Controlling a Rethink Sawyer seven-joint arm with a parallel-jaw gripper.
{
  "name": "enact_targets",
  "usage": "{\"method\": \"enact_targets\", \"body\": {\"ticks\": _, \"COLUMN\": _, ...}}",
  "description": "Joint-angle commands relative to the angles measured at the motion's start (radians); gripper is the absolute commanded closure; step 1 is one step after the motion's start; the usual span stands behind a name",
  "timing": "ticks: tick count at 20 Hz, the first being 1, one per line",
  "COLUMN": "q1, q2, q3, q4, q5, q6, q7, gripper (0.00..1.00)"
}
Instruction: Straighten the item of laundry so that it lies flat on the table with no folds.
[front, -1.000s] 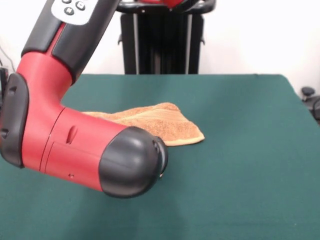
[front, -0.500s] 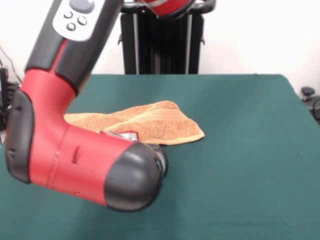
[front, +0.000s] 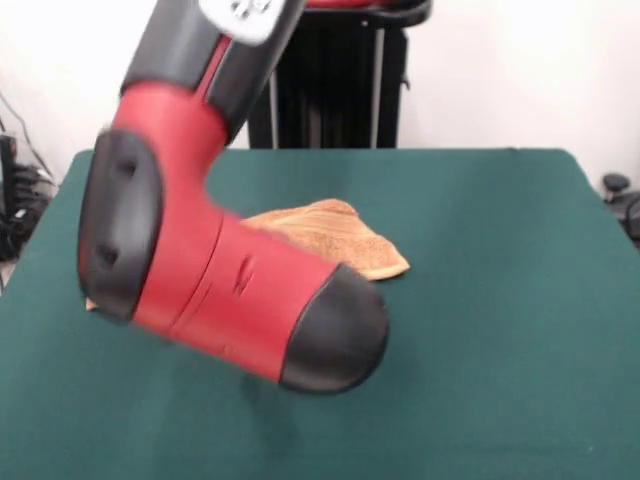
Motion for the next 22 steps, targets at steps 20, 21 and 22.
{"method": "enact_targets", "body": {"ticks": 20, "q1": 0.113, "q2": -0.839, "q3": 0.261, "q4": 0.681, "q5": -0.459, "q6": -0.262, "q7": -0.8, "gripper": 1.0}}
{"method": "enact_targets", "body": {"ticks": 21, "q1": 0.111, "q2": -0.839, "q3": 0.267, "q4": 0.697, "q5": -0.471, "q6": -0.289, "q7": -0.802, "gripper": 1.0}}
{"method": "enact_targets", "body": {"ticks": 22, "q1": 0.113, "q2": -0.84, "q3": 0.273, "q4": 0.715, "q5": -0.478, "q6": -0.31, "q7": -0.789, "gripper": 1.0}}
